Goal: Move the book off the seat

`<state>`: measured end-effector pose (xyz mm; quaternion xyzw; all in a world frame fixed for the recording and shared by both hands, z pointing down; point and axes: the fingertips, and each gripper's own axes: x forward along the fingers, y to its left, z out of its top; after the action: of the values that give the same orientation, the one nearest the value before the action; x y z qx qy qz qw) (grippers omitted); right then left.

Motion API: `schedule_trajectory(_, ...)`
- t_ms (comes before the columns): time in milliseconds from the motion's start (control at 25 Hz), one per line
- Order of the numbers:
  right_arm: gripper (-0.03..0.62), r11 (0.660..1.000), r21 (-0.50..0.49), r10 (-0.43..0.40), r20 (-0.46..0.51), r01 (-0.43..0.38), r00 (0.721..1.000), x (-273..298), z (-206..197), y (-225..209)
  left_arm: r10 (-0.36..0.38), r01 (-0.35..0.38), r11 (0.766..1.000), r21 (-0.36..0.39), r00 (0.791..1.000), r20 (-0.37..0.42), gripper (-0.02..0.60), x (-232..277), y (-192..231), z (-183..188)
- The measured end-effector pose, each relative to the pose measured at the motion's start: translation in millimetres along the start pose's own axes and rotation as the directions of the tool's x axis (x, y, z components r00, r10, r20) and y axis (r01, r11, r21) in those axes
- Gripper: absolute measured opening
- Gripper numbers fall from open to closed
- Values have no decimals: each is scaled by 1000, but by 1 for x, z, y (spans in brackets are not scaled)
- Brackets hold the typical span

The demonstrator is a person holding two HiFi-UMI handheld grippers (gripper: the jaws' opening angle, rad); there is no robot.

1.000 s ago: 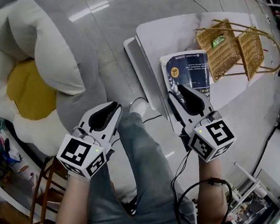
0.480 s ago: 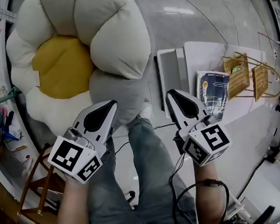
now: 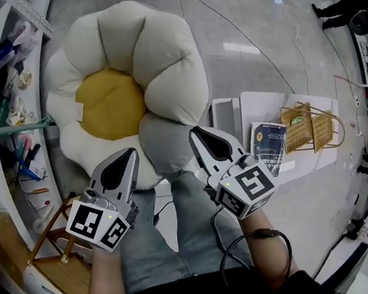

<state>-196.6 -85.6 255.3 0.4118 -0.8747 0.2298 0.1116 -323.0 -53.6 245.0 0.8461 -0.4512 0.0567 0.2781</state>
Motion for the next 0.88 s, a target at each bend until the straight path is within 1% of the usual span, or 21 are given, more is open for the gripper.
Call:
schedule_trajectory(240,35,995,-57,87,36,-85,996,-18,70,54,78,-78,997,-3,994,72,5,-56,-25,61)
schedule_trajectory(440,35,984,-113,149,79,-140,986,-32,121,87,90,-87,996,-28,981,171,5,-88,-46,110)
schedule_trajectory(560,35,978,-123,184,97,-171,978,-53,147,106,83,-89,996,21,978,191,5,-103,-78,133)
schedule_trajectory(640,35,976,-134,191,119,-175,974,-68,164,115,82,-94,994,49,975,206,5,-110,-94,147)
schedule_trajectory(760,35,973,-153,195,152,-172,969,-85,189,124,92,-112,991,68,966,240,5,-117,-106,171)
schedule_trajectory(880,35,974,-163,190,202,-158,961,-100,216,127,92,-123,987,104,961,262,5,-123,-118,196)
